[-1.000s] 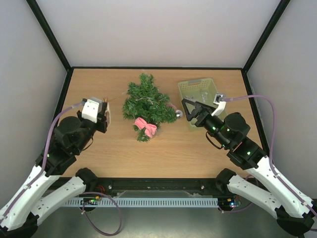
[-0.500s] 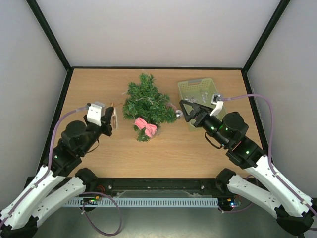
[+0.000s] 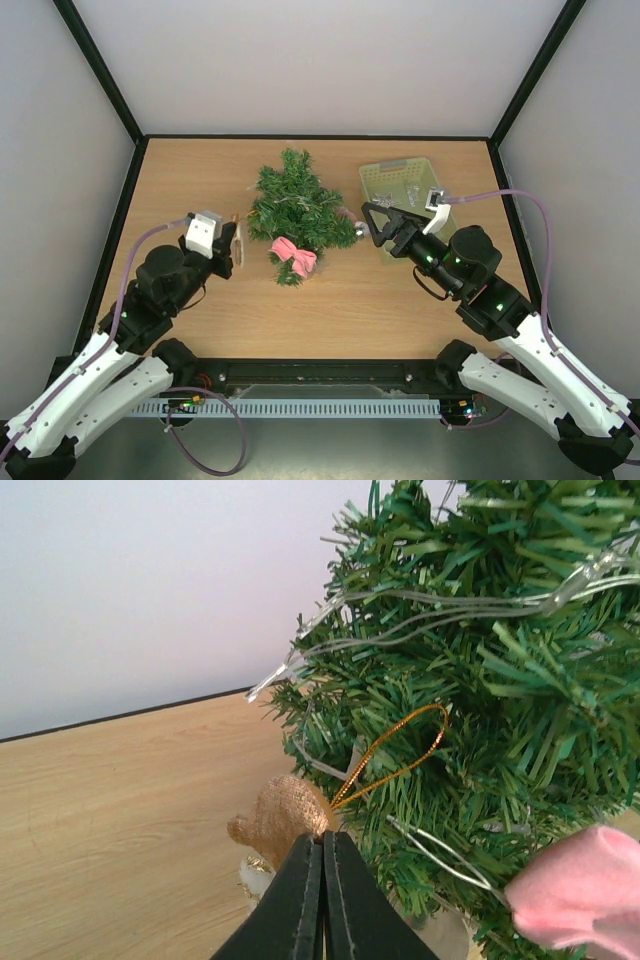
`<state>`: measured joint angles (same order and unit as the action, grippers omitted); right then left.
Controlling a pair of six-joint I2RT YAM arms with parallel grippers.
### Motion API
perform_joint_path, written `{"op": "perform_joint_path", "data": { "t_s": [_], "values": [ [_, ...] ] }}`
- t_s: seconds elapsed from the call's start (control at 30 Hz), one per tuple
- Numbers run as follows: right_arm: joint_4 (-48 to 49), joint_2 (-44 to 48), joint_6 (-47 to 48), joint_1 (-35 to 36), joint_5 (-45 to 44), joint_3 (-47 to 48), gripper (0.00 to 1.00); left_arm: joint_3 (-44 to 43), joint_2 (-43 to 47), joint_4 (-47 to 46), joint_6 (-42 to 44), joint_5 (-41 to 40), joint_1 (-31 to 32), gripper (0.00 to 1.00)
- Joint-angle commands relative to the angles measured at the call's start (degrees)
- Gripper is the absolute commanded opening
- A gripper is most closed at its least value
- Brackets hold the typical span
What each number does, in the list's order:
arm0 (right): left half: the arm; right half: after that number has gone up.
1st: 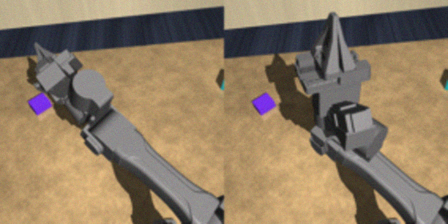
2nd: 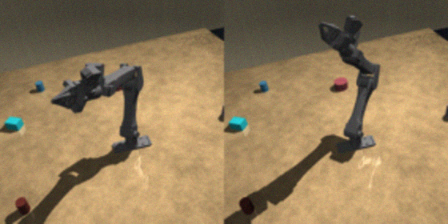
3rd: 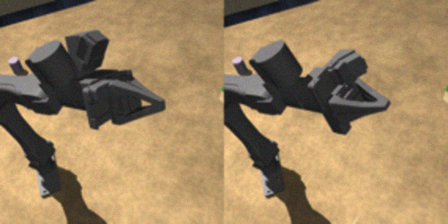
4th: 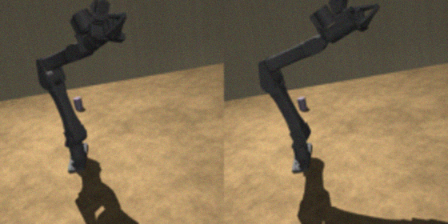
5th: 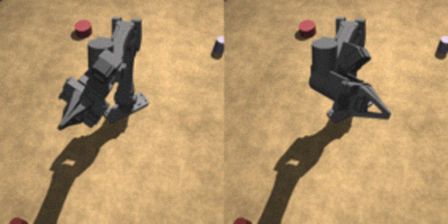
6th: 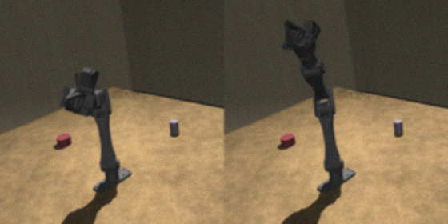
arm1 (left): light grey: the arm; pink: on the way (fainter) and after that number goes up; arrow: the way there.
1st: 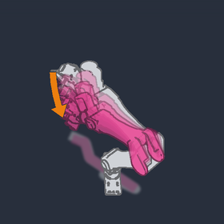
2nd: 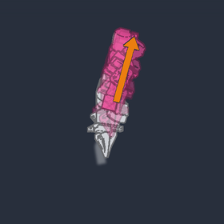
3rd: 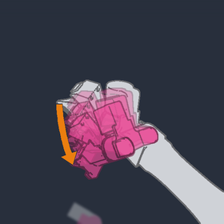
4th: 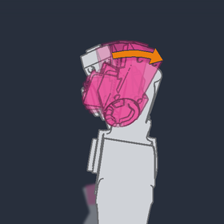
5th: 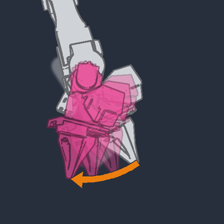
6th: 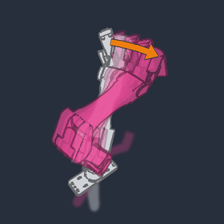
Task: Decorate the small christmas tree
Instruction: Hang the decoration item on the Christmas tree.
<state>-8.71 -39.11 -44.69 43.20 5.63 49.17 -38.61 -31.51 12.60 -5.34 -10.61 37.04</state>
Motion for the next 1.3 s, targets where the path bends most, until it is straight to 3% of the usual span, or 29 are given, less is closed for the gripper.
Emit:
{"op": "perform_joint_path", "data": {
  "t_s": [0.0, 0.9, 1.27],
  "values": [
    [0.46, 0.31, 1.09, 0.31, 0.17, 0.35, 0.98, 2.28, 1.46, -2.14, 1.91, -1.54, -0.3, 0.02],
    [0.93, 0.17, 0.82, 0.29, 0.8, 0.14, 0.98, 6.35, 4.64, -16.67, 9.39, -3.87, -0.39, 0.02],
    [0.59, 0.7, 1.18, 0.27, 0.69, 0.11, 0.98, 7.66, 5.34, -12.12, 7.58, -1.11, -0.65, 0.02]
  ]
}}
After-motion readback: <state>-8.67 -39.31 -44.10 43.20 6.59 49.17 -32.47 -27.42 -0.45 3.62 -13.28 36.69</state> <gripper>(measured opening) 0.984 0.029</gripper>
